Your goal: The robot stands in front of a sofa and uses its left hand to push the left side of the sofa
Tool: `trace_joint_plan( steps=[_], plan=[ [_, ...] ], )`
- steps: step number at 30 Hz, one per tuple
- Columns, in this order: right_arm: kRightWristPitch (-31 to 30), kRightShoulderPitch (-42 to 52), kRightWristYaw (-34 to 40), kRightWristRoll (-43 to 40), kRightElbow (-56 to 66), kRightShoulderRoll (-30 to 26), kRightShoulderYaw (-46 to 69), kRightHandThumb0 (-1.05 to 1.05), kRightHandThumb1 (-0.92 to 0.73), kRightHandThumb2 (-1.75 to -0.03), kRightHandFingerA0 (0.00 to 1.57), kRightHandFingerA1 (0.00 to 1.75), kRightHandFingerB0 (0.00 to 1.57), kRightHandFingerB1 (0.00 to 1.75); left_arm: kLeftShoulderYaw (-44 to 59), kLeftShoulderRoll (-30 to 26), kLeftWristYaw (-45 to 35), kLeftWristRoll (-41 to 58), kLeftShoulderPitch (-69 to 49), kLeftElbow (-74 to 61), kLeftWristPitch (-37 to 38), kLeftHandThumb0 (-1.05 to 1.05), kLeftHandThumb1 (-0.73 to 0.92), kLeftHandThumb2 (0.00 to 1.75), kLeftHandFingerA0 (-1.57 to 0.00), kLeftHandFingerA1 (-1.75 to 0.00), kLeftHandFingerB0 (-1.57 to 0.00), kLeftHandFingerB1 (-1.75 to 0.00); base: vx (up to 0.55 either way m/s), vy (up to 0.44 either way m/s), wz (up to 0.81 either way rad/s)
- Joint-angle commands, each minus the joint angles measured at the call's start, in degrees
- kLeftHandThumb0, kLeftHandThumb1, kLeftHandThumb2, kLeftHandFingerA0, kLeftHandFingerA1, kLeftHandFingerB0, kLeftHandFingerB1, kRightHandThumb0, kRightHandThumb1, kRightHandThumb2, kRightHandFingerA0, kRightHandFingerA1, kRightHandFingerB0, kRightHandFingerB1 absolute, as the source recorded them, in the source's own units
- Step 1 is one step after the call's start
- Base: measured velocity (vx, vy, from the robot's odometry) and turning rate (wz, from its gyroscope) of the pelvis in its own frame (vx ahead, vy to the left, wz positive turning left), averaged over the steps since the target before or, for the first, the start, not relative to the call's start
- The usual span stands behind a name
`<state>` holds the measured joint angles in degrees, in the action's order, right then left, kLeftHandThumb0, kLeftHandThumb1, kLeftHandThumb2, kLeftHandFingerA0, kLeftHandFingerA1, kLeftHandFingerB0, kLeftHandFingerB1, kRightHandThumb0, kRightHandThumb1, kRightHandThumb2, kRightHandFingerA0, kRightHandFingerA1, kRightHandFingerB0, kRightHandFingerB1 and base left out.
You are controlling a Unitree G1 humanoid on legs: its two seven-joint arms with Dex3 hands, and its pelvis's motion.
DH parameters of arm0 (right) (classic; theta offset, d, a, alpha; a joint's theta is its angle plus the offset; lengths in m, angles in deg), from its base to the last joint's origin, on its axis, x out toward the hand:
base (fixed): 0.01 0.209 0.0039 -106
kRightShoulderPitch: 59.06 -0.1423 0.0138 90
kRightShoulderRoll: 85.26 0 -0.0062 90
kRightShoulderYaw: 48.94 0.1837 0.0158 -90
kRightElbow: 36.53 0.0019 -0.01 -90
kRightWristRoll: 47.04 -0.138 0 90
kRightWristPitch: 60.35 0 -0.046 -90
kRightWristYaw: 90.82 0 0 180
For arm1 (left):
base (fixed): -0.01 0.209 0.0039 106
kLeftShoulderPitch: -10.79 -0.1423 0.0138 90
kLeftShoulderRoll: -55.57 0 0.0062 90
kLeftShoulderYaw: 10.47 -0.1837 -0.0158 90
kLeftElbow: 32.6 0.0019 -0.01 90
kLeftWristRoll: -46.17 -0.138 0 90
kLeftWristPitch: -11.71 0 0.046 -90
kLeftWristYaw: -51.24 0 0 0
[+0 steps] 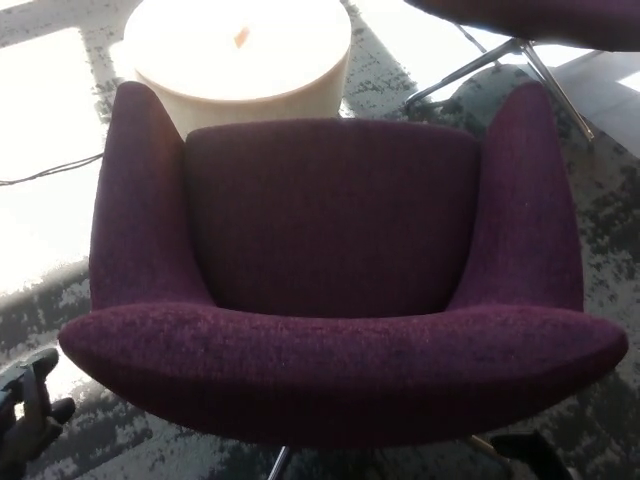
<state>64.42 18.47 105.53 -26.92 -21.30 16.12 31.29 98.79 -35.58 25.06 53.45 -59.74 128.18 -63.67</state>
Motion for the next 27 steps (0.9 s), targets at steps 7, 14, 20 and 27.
trace_joint_plan(
  steps=[7,14,20,27],
  plan=[
    [0.42,2.86,1.54,0.78,-0.54,-0.46,-0.89,-0.98,-0.65,-1.44,0.63,1.22,0.00,0.86,0.02,6.07,4.65,-1.83,-16.16,-5.97,9.53,-0.85,0.85,1.20,-0.08,-0.36,-0.07,-0.21,0.00,0.000,0.00],
    [0.28,4.18,0.27,0.26,-0.43,-0.13,-0.96,-0.93,-0.61,-1.40,0.53,1.12,0.00,0.83,-7.94,5.34,14.33,-7.70,-23.07,-6.22,13.13,-0.75,0.79,1.15,-0.07,-0.43,-0.02,-0.32,0.00,0.000,0.00],
    [0.18,4.86,0.93,0.70,-0.58,-0.12,-1.61,-0.95,-0.59,-1.39,0.66,1.20,0.00,0.84,-8.27,6.42,15.75,-5.69,-23.61,-4.11,13.42,-0.79,0.81,1.15,-0.18,-0.47,0.00,-0.29,0.00,0.000,0.00],
    [-0.08,5.17,0.34,0.22,-0.51,0.24,-1.31,-0.87,-0.55,-1.35,0.51,1.08,0.00,0.79,-8.58,6.13,15.80,-5.36,-23.67,-3.01,14.52,-0.82,0.83,1.16,-0.12,-0.44,-0.01,-0.25,0.00,0.000,0.00]
  ],
)
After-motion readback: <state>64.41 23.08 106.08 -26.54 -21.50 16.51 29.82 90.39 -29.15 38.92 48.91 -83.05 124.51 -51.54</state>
